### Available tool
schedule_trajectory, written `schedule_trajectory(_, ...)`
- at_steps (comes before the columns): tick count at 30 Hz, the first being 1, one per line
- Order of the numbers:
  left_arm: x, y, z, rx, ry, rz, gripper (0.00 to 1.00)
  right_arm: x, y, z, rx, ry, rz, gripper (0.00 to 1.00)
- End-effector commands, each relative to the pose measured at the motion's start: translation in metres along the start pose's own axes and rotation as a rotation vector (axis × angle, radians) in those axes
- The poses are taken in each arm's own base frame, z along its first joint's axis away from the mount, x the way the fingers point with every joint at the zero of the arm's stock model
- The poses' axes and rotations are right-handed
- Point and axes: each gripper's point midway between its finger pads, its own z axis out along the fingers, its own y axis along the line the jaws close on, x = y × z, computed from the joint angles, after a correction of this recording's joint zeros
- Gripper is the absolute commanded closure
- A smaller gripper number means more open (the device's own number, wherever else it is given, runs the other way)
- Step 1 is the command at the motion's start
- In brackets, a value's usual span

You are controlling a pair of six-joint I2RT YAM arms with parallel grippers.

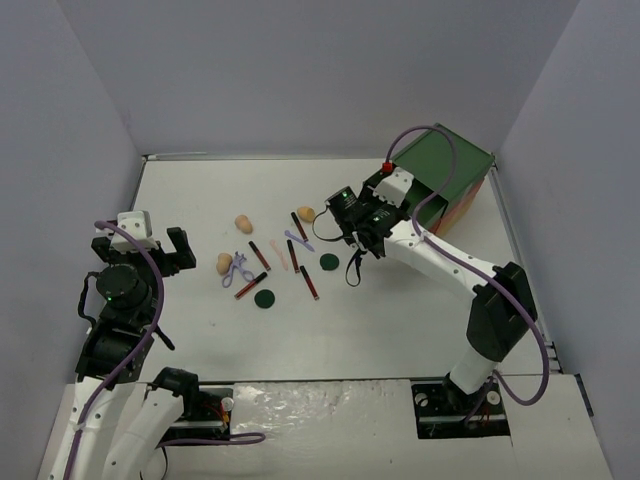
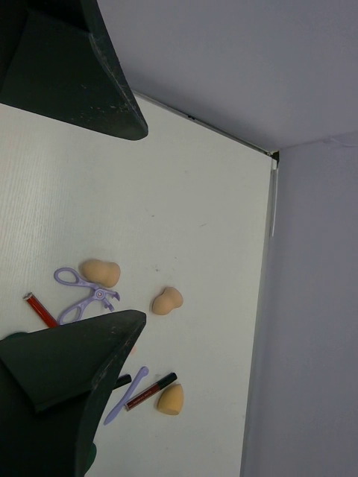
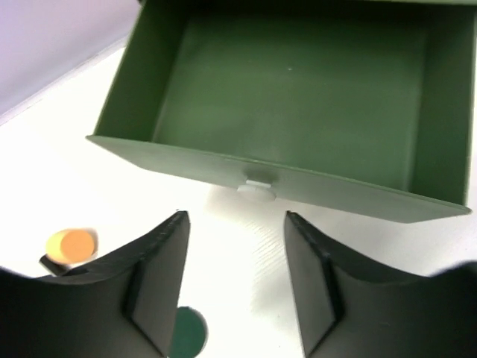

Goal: Organize the makeup

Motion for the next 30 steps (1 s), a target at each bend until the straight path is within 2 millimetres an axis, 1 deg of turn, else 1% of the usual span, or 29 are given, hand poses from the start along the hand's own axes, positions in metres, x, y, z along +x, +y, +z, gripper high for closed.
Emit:
schedule_trajectory(1, -0.019, -0.004, 0.003, 0.007, -0.064, -0.034, 0.03, -0.046, 0.005, -0.029, -0.071, -0.055, 0.059, 0.44)
schedule_trajectory(4, -0.018, -0.004, 0.004, 0.006, -0.058, -0.032, 0.03, -0.052, 0.017, -0.048, -0.146, -0.041, -0.022, 0.39)
schedule_trajectory(5, -0.018, -0.004, 0.004, 0.006, -0.056, -0.031, 0.03, -0.054, 0.021, -0.053, -0.174, -0.039, -0.099, 0.37)
schedule_trajectory(7, -0.018, -0.004, 0.005, 0.006, -0.053, -0.030, 0.03, -0.044, 0.034, -0.065, -0.280, 0.005, -0.233, 0.35)
schedule_trajectory(8, -0.018, -0.004, 0.005, 0.006, -0.053, -0.030, 0.03, -0.037, 0.041, -0.069, -0.336, 0.028, -0.293, 0.34)
schedule_trajectory(9, -0.018, -0.004, 0.005, 0.008, -0.052, -0.030, 0.03, -0.026, 0.049, -0.075, -0.415, 0.067, -0.339, 0.33)
schedule_trajectory(10, -0.017, -0.005, 0.006, 0.011, -0.048, -0.028, 0.03, -0.013, 0.062, -0.088, -0.541, 0.115, -0.378, 0.32)
schedule_trajectory(12, -0.017, -0.006, 0.007, 0.013, -0.043, -0.028, 0.03, 0.008, 0.070, -0.099, -0.682, 0.163, -0.457, 0.31)
schedule_trajectory(13, -0.016, -0.006, 0.007, 0.013, -0.040, -0.027, 0.03, 0.022, 0.075, -0.106, -0.751, 0.203, -0.489, 0.31)
schedule_trajectory(16, -0.014, -0.006, 0.009, 0.014, -0.031, -0.025, 0.03, 0.059, 0.080, -0.110, -0.852, 0.271, -0.586, 0.33)
schedule_trajectory(19, -0.011, -0.007, 0.011, 0.012, -0.020, -0.022, 0.03, 0.097, 0.082, -0.106, -0.897, 0.349, -0.658, 0.36)
schedule_trajectory(24, -0.008, -0.007, 0.014, 0.009, -0.005, -0.015, 0.03, 0.149, 0.083, -0.095, -0.914, 0.433, -0.720, 0.43)
schedule_trajectory(26, -0.007, -0.007, 0.015, 0.008, -0.001, -0.015, 0.03, 0.165, 0.084, -0.090, -0.915, 0.456, -0.736, 0.46)
schedule_trajectory(30, -0.005, -0.008, 0.017, 0.011, 0.006, -0.013, 0.03, 0.201, 0.079, -0.080, -0.913, 0.513, -0.780, 0.49)
